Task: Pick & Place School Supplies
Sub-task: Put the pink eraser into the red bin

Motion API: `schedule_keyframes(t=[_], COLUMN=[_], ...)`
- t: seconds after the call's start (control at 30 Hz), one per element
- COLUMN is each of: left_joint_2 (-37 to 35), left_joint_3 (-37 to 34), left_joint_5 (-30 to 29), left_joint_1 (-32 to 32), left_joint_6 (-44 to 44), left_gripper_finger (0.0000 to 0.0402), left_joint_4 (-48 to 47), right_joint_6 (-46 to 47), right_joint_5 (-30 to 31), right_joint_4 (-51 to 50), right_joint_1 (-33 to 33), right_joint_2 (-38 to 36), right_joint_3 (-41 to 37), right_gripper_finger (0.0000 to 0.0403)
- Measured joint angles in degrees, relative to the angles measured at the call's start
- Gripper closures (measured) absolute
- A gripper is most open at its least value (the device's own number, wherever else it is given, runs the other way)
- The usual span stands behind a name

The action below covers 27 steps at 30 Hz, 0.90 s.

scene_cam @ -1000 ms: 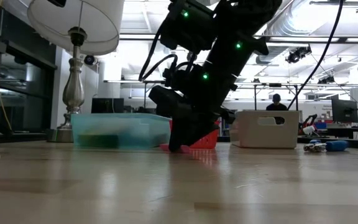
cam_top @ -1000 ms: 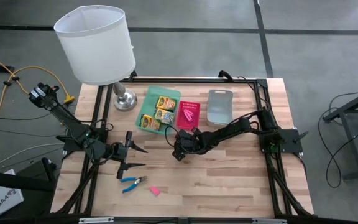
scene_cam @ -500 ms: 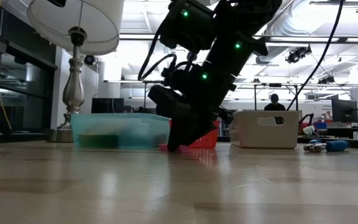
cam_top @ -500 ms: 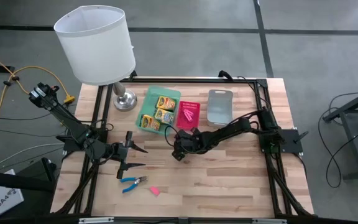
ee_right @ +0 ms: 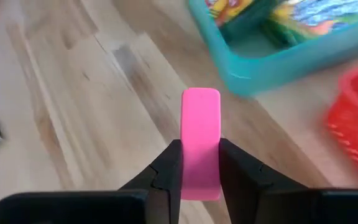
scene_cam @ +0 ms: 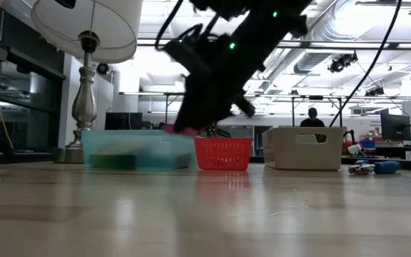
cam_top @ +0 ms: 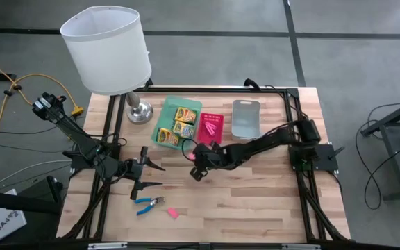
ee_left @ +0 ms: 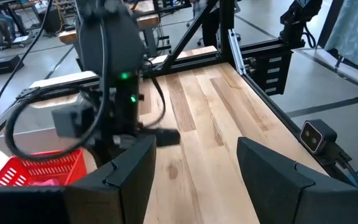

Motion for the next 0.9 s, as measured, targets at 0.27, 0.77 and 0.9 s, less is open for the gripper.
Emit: schedule_keyframes(t=[0.27,0.77,0.9], left_joint_2=[0.11,0.09,0.09], left_joint_3=[0.02,0.02,0.02], left_joint_5=[0.00,0.00,0.00], left_joint_1=[-0.01,-0.11,-0.11], left_joint_6=[0.00,0.00,0.00], left_gripper_finger=[0.0183,0.0183,0.0183], left_joint_4=[0.02,0.00,-0.04], right_joint_6=[-3.21,-5.74,-5.67], right_joint_5=[3.51,4.52,4.27], right_joint_4=[-5.12,-11.96,-11.96], right_joint_1=[-2.90,-10.02,-11.13], right_joint_2=[-3.74,-5.32,-5.30], right_joint_3=[0.11,-0.06,-0.06], right_gripper_finger=[0.0325,0.0324,0.0327])
